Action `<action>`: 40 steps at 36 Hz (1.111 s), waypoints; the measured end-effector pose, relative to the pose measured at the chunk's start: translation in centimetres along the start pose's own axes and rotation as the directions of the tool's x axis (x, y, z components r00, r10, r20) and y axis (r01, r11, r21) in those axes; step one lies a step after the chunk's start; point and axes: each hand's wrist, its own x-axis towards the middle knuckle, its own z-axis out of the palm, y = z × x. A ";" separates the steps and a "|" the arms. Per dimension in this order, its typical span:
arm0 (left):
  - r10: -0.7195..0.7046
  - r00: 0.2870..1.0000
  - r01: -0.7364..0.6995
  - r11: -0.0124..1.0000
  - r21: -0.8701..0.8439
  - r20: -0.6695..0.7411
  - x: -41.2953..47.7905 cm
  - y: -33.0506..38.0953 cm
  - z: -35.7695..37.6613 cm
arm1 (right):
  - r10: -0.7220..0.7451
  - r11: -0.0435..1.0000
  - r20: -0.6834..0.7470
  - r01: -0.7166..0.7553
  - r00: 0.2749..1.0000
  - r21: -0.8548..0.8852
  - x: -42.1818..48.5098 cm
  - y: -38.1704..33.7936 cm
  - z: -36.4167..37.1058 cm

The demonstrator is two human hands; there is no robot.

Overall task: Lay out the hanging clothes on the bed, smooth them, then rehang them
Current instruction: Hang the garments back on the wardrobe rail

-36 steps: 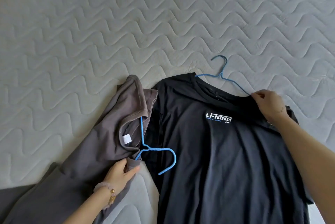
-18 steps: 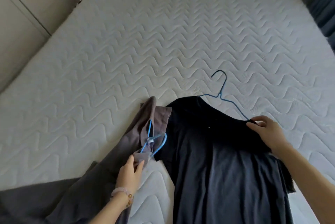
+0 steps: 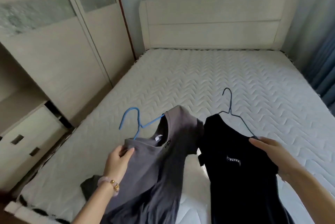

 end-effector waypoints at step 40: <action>-0.296 0.367 0.066 0.954 -0.293 -0.882 -30.9 -10.4 -40.6 | -0.589 0.711 0.671 0.683 0.450 0.166 -18.9 -16.8 37.6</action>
